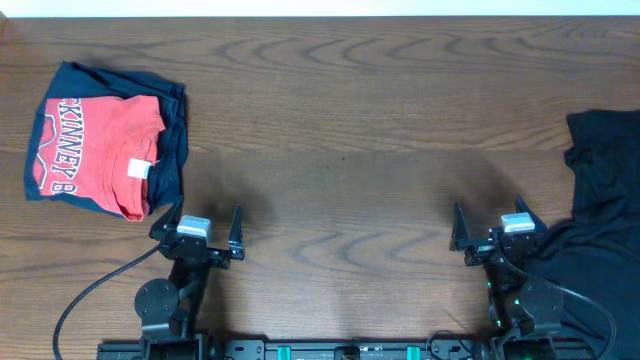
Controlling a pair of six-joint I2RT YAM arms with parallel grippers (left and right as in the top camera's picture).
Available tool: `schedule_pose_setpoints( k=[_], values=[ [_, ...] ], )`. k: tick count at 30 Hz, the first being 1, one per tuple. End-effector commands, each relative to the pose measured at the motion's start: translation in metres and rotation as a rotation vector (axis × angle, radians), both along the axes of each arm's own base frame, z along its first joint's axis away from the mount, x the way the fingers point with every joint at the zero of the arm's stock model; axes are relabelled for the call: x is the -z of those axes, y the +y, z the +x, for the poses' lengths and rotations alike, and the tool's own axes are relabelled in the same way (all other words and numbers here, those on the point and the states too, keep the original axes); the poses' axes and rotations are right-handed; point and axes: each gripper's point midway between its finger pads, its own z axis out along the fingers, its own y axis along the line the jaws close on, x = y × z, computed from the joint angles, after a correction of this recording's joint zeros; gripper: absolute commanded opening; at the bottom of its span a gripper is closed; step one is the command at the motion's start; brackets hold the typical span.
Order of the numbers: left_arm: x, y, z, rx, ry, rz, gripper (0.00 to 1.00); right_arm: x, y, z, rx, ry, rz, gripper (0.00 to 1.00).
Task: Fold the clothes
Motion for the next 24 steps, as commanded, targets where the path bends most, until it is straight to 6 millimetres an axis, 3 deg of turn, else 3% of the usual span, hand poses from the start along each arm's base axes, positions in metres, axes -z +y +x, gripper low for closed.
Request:
schedule_pose_setpoints(
  k=[1,24],
  values=[
    [0.0154,-0.0033,-0.0013,0.017,0.050,-0.010,0.98,0.0021,-0.0040,0.0004,0.018,0.006,-0.014,0.99],
    [0.0146,-0.0034,-0.0012,0.017,0.046,-0.009,0.98,-0.0023,-0.0026,0.0006,0.010,-0.011,-0.012,0.99]
  ],
)
